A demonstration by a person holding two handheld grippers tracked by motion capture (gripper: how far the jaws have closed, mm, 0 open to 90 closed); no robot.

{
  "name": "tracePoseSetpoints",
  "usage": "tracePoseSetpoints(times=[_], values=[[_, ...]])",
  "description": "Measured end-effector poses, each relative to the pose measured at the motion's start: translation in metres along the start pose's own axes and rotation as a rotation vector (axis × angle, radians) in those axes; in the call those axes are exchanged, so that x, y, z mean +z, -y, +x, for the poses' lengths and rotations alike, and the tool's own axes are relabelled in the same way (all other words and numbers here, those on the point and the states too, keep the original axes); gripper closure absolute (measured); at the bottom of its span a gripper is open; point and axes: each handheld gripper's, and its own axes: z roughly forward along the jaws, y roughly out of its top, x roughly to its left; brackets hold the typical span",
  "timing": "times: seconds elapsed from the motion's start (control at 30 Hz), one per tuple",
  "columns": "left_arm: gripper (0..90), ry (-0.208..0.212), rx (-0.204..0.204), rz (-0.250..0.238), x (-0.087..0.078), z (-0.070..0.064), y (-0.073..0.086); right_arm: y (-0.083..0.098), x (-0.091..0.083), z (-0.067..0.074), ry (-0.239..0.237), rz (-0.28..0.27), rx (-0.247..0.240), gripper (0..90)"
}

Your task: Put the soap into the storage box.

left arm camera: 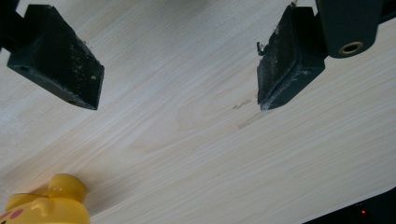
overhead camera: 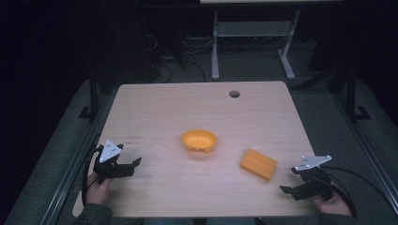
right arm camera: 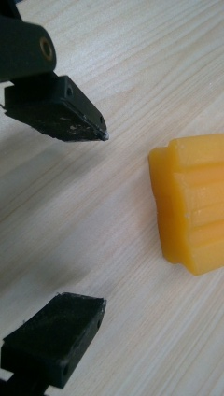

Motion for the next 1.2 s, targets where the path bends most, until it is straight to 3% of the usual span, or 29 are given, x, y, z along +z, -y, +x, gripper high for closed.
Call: tracePoseSetpoints(times=[0.2,0.57,1.2], values=[[14.1,0.0,0.0,0.001,-0.001,0.0,0.0,-0.007,0.0,0.001,-0.007,0.01,-0.001,14.4],[14.1,-0.003,-0.008,-0.002,-0.001,0.001,0.0,-0.035,-0.001,0.002,-0.017,0.036,-0.061,14.5],[14.1,-0.007,-0.015,-0.003,-0.003,0.003,0.0,-0.077,0.01,0.002,-0.041,0.086,-0.12,14.3]])
